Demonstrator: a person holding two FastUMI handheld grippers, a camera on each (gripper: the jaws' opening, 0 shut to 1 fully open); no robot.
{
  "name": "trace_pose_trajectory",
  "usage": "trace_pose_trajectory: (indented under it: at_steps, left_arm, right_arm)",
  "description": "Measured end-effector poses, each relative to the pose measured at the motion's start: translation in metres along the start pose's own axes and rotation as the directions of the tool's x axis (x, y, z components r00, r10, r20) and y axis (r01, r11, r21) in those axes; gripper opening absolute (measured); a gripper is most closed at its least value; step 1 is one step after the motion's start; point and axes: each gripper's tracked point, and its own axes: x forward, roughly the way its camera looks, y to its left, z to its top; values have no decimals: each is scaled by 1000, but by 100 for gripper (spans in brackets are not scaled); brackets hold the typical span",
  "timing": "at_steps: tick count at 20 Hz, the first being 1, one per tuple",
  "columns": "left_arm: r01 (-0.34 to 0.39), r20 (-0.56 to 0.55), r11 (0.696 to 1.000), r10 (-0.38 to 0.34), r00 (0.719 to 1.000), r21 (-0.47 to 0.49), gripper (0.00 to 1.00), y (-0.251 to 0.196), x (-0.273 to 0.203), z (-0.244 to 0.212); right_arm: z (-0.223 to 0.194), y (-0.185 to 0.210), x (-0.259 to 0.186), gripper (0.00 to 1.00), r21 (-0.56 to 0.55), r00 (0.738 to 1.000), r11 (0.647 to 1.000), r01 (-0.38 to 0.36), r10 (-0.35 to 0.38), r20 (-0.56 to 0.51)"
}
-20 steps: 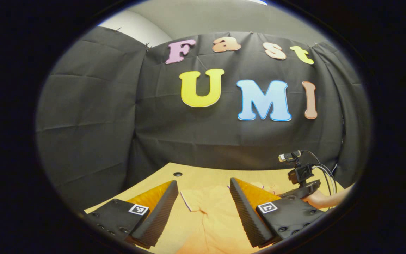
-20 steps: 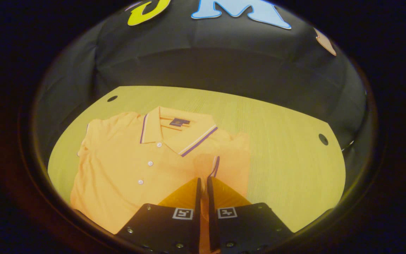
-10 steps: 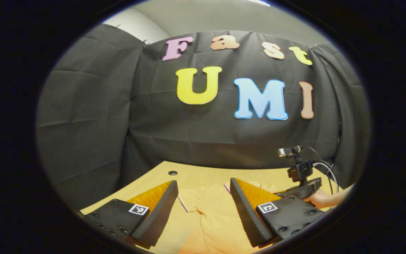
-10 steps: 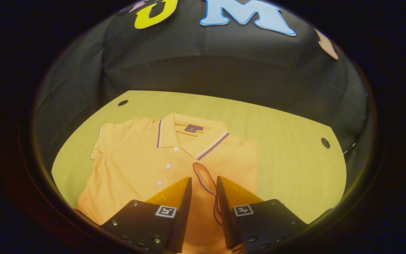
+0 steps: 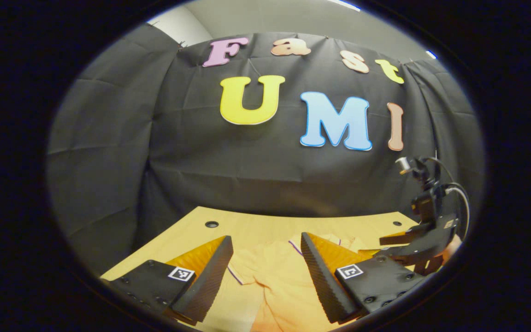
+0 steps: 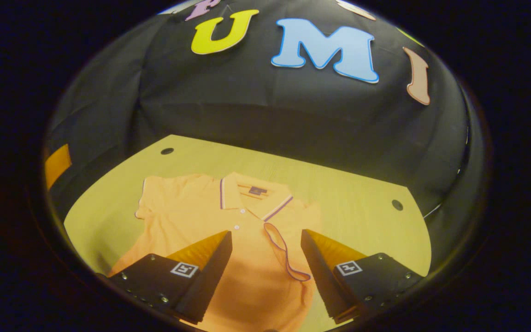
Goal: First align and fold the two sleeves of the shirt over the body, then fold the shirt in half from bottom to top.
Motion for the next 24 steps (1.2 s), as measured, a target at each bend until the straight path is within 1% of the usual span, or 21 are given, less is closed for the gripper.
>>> trace_pose_trajectory:
  at_steps: [3, 5, 9, 12, 16, 19, 24]
  left_arm:
    - [10, -44, 1000, -11, 999, -19, 96, 20, 28, -20]
    - [-6, -72, 1000, 5, 997, -18, 96, 36, 47, -36]
    - [-44, -117, 999, 44, 992, 0, 96, 63, 79, -62]
    - [-44, -134, 999, 45, 990, 11, 96, 67, 100, -74]
    - [-39, -169, 999, 41, 985, 16, 96, 68, 121, -92]
    - [-46, -219, 999, 46, 975, 4, 96, 70, 134, -113]
    - [-91, -294, 996, 81, 952, -21, 96, 81, 158, -138]
  right_arm:
    - [18, 4, -30, 93, 15, 997, 999, 44, -44, 66]
    - [28, 7, -47, 93, 38, 993, 998, 59, -62, 100]
    - [40, 6, -67, 92, 86, 987, 993, 78, -89, 133]
    - [45, 3, -82, 93, 86, 983, 992, 97, -109, 149]
    - [47, 4, -97, 93, 104, 982, 990, 90, -106, 157]
    - [48, 5, -106, 93, 125, 982, 989, 81, -101, 161]
    - [45, 5, -115, 93, 136, 983, 987, 81, -101, 150]
